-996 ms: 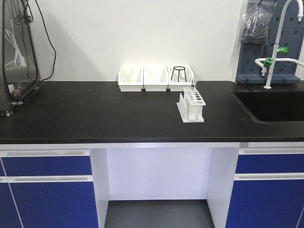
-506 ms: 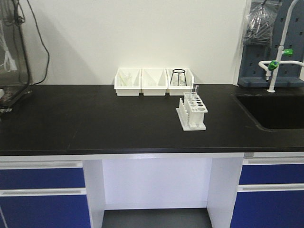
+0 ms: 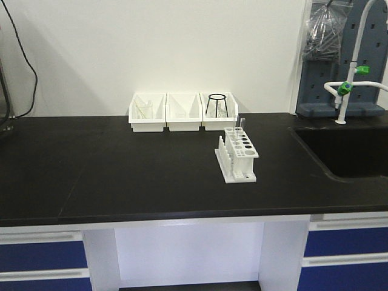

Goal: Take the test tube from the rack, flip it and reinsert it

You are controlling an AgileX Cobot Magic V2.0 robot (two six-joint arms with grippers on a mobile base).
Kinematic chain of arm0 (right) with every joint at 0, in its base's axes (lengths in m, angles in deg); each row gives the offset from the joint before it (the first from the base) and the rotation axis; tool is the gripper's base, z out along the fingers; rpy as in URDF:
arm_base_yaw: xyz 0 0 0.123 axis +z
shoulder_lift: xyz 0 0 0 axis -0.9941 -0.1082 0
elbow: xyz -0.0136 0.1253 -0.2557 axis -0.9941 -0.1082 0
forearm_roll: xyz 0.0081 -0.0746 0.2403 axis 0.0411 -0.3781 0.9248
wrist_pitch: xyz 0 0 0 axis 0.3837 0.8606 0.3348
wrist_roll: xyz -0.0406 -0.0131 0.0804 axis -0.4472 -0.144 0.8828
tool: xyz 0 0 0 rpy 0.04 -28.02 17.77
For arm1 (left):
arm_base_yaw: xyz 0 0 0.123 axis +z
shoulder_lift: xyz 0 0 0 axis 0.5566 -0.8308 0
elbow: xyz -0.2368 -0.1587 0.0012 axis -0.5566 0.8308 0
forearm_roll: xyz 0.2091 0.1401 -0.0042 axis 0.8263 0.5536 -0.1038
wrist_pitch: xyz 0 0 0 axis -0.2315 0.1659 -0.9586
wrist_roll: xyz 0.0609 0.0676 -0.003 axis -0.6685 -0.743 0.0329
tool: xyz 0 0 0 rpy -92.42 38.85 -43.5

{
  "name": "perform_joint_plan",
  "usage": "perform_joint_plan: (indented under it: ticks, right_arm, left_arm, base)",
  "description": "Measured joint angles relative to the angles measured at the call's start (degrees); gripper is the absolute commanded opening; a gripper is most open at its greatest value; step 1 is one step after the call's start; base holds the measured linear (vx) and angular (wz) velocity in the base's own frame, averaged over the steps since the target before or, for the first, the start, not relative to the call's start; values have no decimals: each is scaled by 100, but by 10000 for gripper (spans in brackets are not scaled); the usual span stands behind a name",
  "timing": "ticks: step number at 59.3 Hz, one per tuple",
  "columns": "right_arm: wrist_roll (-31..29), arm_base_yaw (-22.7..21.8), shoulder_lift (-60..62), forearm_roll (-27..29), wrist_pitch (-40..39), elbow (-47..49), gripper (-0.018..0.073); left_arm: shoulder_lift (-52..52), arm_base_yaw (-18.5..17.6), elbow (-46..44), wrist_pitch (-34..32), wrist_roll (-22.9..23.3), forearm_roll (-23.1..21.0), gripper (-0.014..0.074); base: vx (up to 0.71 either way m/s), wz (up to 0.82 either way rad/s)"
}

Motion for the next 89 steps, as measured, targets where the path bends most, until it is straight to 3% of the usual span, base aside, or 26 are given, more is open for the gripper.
perform_joint_plan:
  ticks: [89]
  right_arm:
    - [0, 0, 0, 0, 0, 0, -8]
  left_arm:
    - [0, 0, 0, 0, 0, 0, -6]
  base:
    - [31, 3]
